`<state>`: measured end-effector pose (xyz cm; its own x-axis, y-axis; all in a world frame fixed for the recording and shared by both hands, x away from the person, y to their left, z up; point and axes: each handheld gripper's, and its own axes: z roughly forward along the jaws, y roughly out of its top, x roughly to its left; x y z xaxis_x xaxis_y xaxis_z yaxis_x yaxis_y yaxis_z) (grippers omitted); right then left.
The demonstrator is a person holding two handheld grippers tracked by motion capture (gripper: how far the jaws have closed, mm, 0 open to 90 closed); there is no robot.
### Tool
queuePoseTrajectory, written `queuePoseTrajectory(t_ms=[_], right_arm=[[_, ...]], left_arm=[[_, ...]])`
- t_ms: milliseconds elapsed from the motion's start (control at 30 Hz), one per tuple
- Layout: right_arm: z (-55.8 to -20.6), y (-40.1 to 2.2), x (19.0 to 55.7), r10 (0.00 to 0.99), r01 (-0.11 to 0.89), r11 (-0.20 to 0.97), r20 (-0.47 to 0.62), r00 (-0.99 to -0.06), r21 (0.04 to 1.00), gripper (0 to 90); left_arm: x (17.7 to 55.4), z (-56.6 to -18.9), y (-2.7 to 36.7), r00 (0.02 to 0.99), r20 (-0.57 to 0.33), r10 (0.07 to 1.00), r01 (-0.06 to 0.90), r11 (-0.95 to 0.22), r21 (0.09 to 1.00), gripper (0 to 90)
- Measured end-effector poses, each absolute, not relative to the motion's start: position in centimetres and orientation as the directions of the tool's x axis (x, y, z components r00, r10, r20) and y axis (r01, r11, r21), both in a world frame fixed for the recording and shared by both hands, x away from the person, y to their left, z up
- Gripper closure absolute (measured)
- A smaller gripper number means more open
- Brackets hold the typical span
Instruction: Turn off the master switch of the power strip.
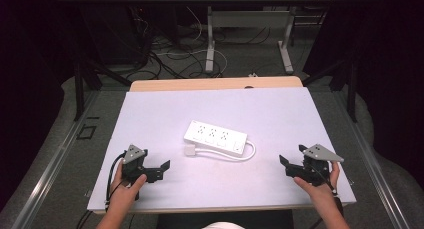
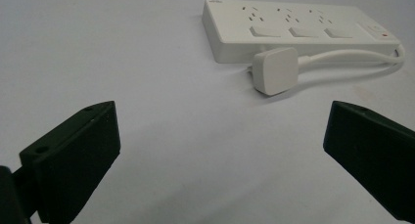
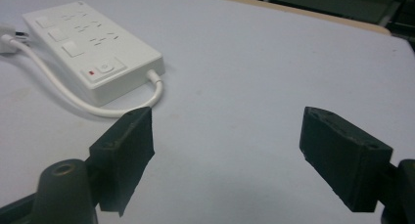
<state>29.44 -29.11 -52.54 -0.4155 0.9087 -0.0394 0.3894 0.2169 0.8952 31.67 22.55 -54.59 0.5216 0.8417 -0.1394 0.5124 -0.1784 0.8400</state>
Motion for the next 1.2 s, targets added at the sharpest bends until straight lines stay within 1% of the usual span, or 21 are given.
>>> queuePoseTrajectory(t_ms=[67, 100, 267, 333, 400, 467, 500, 633, 800, 833, 867, 900, 1200], right_arm=[[-52.8, -29.0, 29.4, 0.91, 0.392, 0.211, -0.034, -0.413, 0.896, 20.4], [-53.5, -28.8, 29.5, 0.904, 0.396, 0.222, -0.035, -0.427, 0.891, 21.7], [-53.6, -28.7, 29.7, 0.895, 0.395, 0.243, -0.048, -0.443, 0.886, 23.2], [-53.2, -28.6, 29.7, 0.888, 0.39, 0.246, -0.045, -0.457, 0.888, 27.8], [-53.0, -28.7, 29.7, 0.888, 0.395, 0.243, -0.039, -0.459, 0.886, 28.0], [-52.5, -28.6, 29.8, 0.881, 0.401, 0.232, -0.016, -0.473, 0.886, 32.0], [-52.1, -28.5, 29.7, 0.877, 0.423, 0.247, -0.016, -0.48, 0.872, 32.8], [-51.4, -27.9, 30.1, 0.875, 0.412, 0.246, -0.019, -0.483, 0.877, 35.3], [-50.3, -27.2, 30.5, 0.863, 0.419, 0.26, -0.015, -0.504, 0.87, 36.5], [-50.3, -27.2, 30.5, 0.863, 0.419, 0.26, -0.015, -0.504, 0.87, 36.5], [-50.0, -27.1, 30.8, 0.857, 0.415, 0.277, -0.028, -0.514, 0.867, 36.6], [-50.0, -27.1, 30.8, 0.857, 0.415, 0.277, -0.028, -0.514, 0.867, 36.6], [-48.7, -26.2, 31.7, 0.852, 0.429, 0.29, -0.027, -0.522, 0.855, 37.0]], left_arm=[[31.6, -54.6, 22.5, 0.52, -0.153, 0.84, 0.519, -0.169, 0.838, 0.5], [31.6, -54.6, 22.4, 0.519, -0.157, 0.84, 0.52, -0.165, 0.838, 0.5], [31.6, -54.5, 22.5, 0.524, -0.135, 0.841, 0.512, -0.184, 0.839, 0.5], [31.6, -54.5, 22.5, 0.524, -0.131, 0.842, 0.509, -0.186, 0.841, 0.5], [31.5, -54.4, 22.4, 0.524, -0.132, 0.842, 0.512, -0.187, 0.839, 0.5], [31.5, -54.4, 22.5, 0.527, -0.118, 0.842, 0.502, -0.196, 0.842, 0.5], [31.4, -54.4, 22.5, 0.525, -0.128, 0.842, 0.506, -0.187, 0.842, 0.5], [31.4, -54.3, 22.6, 0.522, -0.128, 0.843, 0.502, -0.182, 0.846, 0.5], [31.4, -54.2, 22.6, 0.525, -0.115, 0.843, 0.498, -0.195, 0.845, 0.5], [31.3, -54.3, 22.5, 0.525, -0.124, 0.842, 0.502, -0.188, 0.844, 0.5], [31.4, -54.3, 22.6, 0.527, -0.115, 0.842, 0.499, -0.197, 0.844, 0.5], [31.3, -54.3, 22.5, 0.526, -0.125, 0.841, 0.502, -0.189, 0.844, 0.5], [31.3, -54.3, 22.5, 0.526, -0.115, 0.843, 0.497, -0.195, 0.846, 0.5]])
